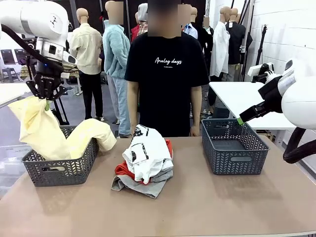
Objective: Sort the tops and bottoms.
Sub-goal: Sort the clothes according to human instructions.
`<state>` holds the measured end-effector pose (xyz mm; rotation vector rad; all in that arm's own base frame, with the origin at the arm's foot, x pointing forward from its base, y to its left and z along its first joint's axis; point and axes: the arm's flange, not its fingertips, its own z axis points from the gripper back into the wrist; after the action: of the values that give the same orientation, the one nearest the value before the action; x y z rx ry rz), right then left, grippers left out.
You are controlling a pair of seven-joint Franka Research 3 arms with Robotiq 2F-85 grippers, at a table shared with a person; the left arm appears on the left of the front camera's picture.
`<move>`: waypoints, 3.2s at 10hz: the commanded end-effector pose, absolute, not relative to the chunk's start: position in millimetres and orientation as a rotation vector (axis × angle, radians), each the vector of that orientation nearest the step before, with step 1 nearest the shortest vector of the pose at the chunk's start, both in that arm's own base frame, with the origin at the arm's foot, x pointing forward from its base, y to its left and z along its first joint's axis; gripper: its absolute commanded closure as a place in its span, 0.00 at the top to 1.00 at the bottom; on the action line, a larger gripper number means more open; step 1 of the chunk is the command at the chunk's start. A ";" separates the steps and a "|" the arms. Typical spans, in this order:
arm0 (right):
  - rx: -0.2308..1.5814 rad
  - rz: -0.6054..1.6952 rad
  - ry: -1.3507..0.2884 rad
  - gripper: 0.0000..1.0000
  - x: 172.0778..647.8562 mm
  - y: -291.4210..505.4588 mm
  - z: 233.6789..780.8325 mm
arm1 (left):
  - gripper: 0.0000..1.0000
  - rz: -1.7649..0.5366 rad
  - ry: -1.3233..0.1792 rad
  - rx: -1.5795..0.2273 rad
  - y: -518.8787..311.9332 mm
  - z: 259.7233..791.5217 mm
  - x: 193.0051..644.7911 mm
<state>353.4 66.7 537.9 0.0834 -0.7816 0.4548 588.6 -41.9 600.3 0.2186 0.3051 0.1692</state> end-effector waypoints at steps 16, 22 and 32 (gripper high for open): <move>0.085 0.458 -0.781 1.00 354.7 66.1 536.4 | 0.00 0.495 0.096 -0.147 -27.9 392.7 606.8; 0.085 0.458 -0.781 1.00 354.7 66.1 536.4 | 0.76 0.461 -0.012 -0.037 -6.5 427.6 618.5; 0.085 0.458 -0.781 1.00 354.7 66.1 536.4 | 0.76 0.413 -0.062 -0.022 2.8 491.0 621.9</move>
<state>353.4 66.7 537.8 0.0834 -0.7814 0.4548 619.3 4.6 493.3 -0.0207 -0.0521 0.4124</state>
